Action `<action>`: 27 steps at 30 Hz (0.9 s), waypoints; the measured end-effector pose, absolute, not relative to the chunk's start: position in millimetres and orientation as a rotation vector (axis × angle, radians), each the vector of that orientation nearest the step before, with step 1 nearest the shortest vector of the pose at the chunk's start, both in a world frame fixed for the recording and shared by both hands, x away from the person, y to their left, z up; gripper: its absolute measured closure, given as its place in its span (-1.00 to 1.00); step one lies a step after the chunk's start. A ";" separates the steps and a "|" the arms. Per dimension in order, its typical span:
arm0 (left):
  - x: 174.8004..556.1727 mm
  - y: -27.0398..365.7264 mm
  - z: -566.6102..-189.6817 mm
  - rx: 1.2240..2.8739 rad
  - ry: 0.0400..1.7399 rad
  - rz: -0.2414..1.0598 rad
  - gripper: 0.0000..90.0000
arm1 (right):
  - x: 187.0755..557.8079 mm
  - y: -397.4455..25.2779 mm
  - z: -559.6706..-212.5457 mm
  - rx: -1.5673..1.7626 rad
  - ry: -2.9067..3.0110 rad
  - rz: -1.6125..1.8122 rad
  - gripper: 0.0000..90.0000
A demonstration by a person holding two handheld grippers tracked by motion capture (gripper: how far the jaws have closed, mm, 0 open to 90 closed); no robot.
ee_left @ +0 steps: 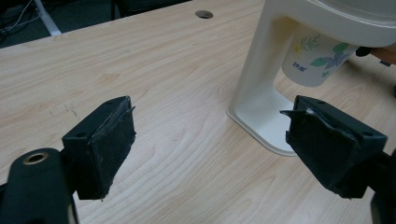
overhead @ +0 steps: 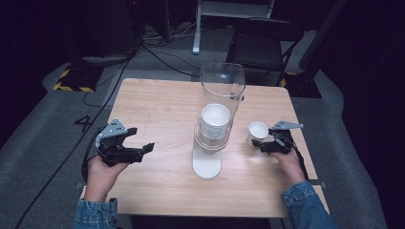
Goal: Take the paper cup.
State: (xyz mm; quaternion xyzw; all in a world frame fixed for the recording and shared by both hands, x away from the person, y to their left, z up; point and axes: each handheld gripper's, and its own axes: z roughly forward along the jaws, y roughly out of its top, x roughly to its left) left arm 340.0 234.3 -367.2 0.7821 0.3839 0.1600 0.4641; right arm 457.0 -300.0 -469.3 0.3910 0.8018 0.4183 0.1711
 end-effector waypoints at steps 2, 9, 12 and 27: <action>339.7 234.3 -367.1 1.918 0.946 0.391 -0.66 | 451.7 -303.3 -459.7 1.091 2.260 1.225 -0.81; 337.1 234.2 -365.3 1.918 0.940 0.398 -0.66 | 438.9 -308.1 -430.5 1.073 2.236 1.296 -0.81; 335.8 233.0 -365.3 1.925 0.936 0.400 -0.66 | 430.8 -309.1 -416.7 1.066 2.220 1.357 -0.81; 336.4 226.1 -364.9 1.934 0.907 0.379 -0.66 | 393.0 -287.0 -373.3 0.879 2.238 1.496 -0.77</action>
